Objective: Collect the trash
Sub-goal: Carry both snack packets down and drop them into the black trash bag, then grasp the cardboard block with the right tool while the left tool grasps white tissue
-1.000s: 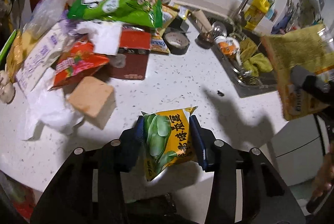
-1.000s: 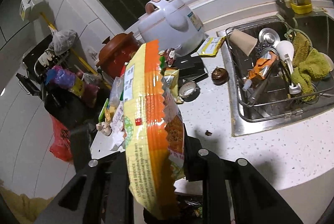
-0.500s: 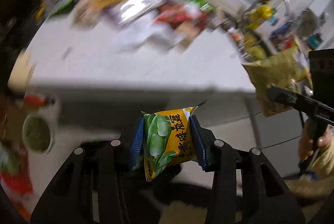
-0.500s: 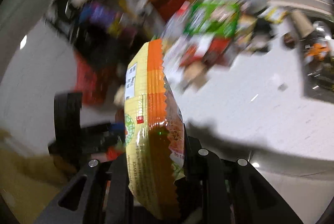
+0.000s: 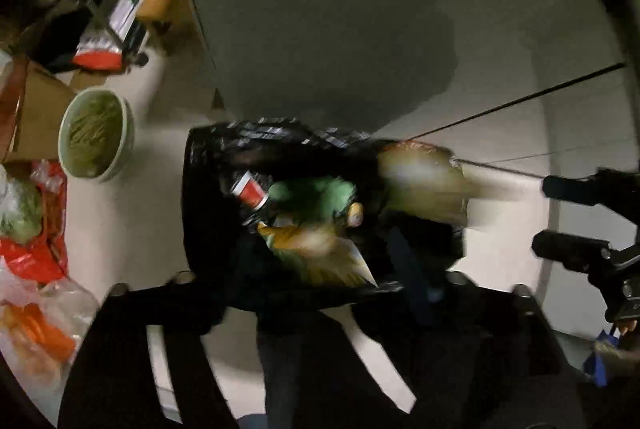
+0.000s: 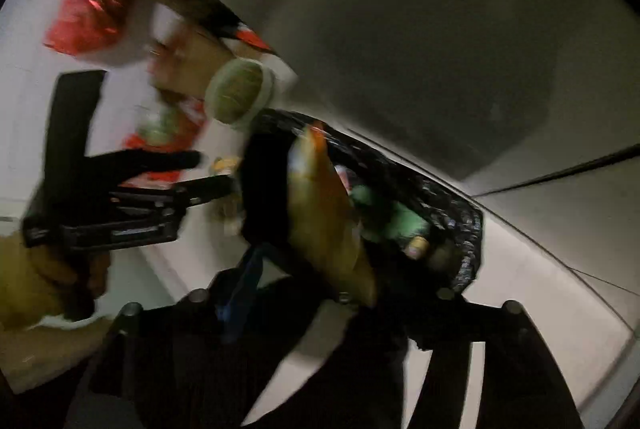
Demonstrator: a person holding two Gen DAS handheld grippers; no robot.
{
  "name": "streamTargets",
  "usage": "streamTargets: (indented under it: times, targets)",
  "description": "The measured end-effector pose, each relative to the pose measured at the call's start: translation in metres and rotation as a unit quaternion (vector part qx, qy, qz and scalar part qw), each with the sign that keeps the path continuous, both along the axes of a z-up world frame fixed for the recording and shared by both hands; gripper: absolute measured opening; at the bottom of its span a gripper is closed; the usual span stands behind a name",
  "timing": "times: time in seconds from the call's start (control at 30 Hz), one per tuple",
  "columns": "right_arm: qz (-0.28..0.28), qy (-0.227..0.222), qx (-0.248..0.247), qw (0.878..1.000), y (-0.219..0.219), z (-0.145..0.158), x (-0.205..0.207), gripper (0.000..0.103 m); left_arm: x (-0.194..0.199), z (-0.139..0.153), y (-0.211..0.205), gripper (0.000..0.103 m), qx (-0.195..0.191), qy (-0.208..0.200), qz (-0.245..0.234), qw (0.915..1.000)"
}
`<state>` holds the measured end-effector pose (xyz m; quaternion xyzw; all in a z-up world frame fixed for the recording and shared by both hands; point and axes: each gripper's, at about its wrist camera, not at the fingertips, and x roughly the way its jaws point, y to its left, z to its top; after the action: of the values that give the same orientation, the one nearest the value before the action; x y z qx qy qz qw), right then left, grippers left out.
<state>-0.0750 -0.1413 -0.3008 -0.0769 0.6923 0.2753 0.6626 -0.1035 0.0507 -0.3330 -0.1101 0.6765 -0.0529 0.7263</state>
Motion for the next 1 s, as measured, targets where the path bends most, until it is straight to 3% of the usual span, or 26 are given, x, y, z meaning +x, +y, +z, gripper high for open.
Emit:
streamTargets:
  times: [0.13, 0.23, 0.3, 0.37, 0.43, 0.53, 0.7, 0.9, 1.0]
  targets:
    - [-0.004, -0.013, 0.000, 1.000, -0.001, 0.014, 0.004, 0.061, 0.000, 0.003, 0.014, 0.075, 0.007, 0.001, 0.002, 1.0000]
    - [-0.008, -0.050, 0.043, 0.998, -0.002, 0.068, 0.008, 0.062, -0.007, 0.025, 0.027, 0.075, 0.010, -0.019, 0.011, 0.9997]
    - [-0.009, -0.080, 0.078, 0.994, -0.006, 0.107, 0.012, 0.069, -0.014, 0.045, 0.036, 0.083, 0.013, -0.036, 0.020, 0.9991]
    - [-0.013, -0.133, 0.121, 0.984, -0.007, 0.160, 0.018, 0.081, -0.016, 0.064, 0.040, 0.084, 0.012, -0.054, 0.026, 0.9981]
    - [-0.026, -0.218, 0.147, 0.965, -0.012, 0.212, 0.028, 0.099, -0.019, 0.084, 0.042, 0.086, 0.012, -0.071, 0.028, 0.9970]
    - [-0.055, -0.294, 0.145, 0.943, -0.022, 0.245, 0.053, 0.098, -0.019, 0.110, 0.038, 0.086, 0.005, -0.098, 0.031, 0.9947]
    - [-0.086, -0.341, 0.117, 0.929, -0.041, 0.245, 0.096, 0.097, -0.011, 0.142, 0.026, 0.086, 0.005, -0.140, 0.015, 0.9900]
    - [-0.059, -0.313, 0.081, 0.945, -0.047, 0.212, 0.138, 0.073, -0.010, 0.157, 0.026, 0.086, 0.010, -0.163, 0.033, 0.9861]
    - [-0.039, -0.308, 0.072, 0.948, -0.041, 0.199, 0.140, 0.070, -0.015, 0.158, 0.029, 0.086, 0.014, -0.160, 0.046, 0.9860]
